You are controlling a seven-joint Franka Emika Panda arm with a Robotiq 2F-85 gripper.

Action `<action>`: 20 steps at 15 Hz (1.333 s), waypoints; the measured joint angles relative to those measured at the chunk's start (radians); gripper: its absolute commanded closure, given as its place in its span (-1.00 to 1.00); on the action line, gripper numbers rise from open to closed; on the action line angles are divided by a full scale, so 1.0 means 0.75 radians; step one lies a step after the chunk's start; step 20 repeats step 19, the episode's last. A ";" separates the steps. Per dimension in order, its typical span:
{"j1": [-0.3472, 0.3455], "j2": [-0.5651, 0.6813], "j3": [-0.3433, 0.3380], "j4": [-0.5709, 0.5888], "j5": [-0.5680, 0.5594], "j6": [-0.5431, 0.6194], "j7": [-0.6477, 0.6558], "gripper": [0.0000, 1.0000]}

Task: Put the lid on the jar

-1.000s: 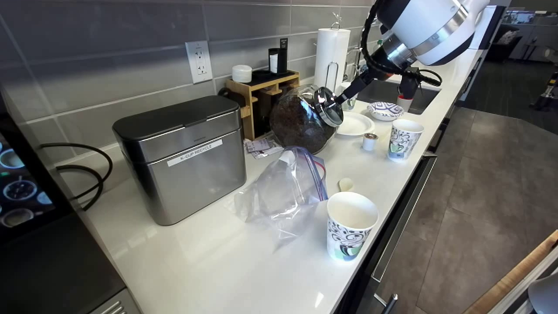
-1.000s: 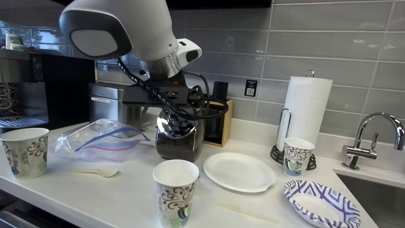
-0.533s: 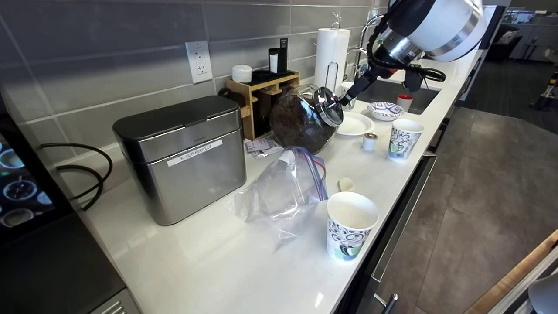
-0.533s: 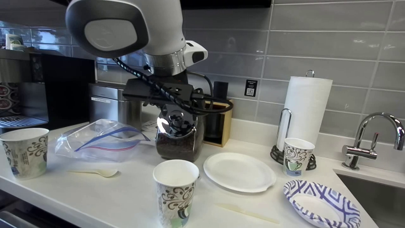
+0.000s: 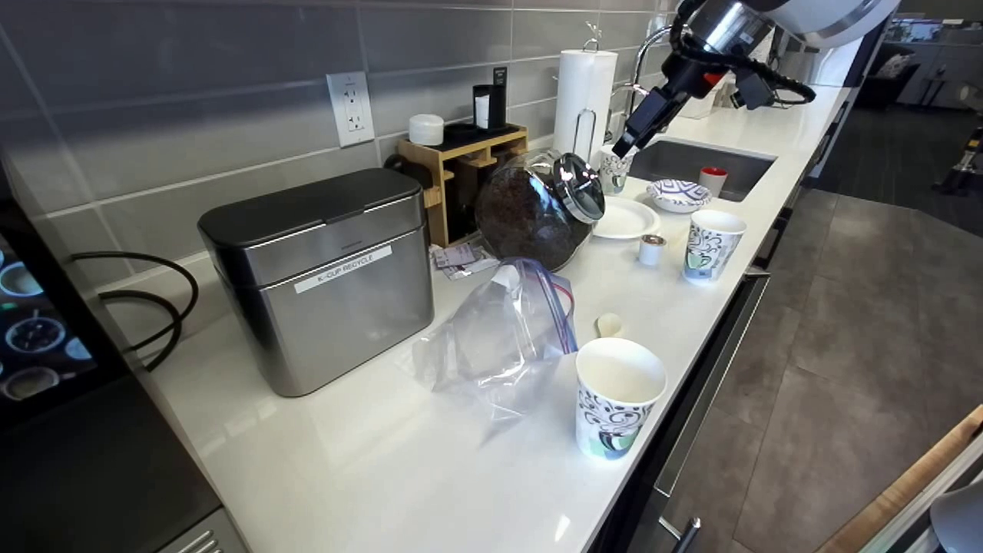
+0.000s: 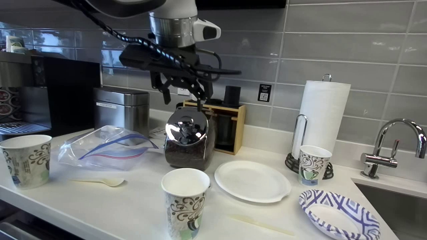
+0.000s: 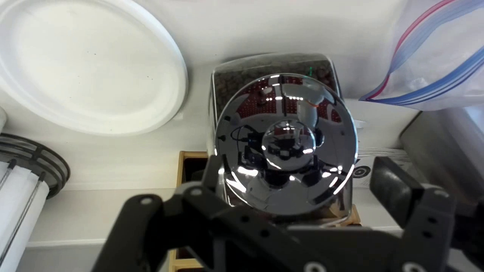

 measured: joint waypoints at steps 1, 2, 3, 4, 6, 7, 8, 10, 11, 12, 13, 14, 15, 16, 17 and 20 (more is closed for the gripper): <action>-0.044 -0.026 0.048 0.008 -0.020 -0.045 0.038 -1.00; -0.078 -0.049 0.084 0.015 -0.039 -0.085 0.069 -1.00; -0.107 -0.070 0.114 0.022 -0.061 -0.125 0.098 -1.00; -0.131 -0.088 0.139 0.028 -0.079 -0.159 0.124 -1.00; -0.171 -0.116 0.177 0.034 -0.129 -0.201 0.171 -1.00; -0.187 -0.125 0.192 0.034 -0.156 -0.210 0.193 -1.00; -0.202 -0.132 0.206 0.034 -0.182 -0.218 0.215 -1.00; -0.227 -0.140 0.228 0.034 -0.232 -0.225 0.248 -1.00; -0.235 -0.142 0.236 0.034 -0.252 -0.227 0.260 -1.00; -0.241 -0.144 0.242 0.034 -0.268 -0.229 0.269 -1.00; -0.245 -0.145 0.246 0.034 -0.277 -0.231 0.271 -1.00; -0.249 -0.147 0.249 0.034 -0.284 -0.233 0.273 -1.00; -0.250 -0.148 0.251 0.034 -0.288 -0.233 0.273 -1.00; -0.251 -0.148 0.252 0.034 -0.291 -0.233 0.274 -1.00; -0.251 -0.148 0.252 0.034 -0.292 -0.233 0.274 -1.00; -0.252 -0.148 0.253 0.034 -0.293 -0.233 0.274 -1.00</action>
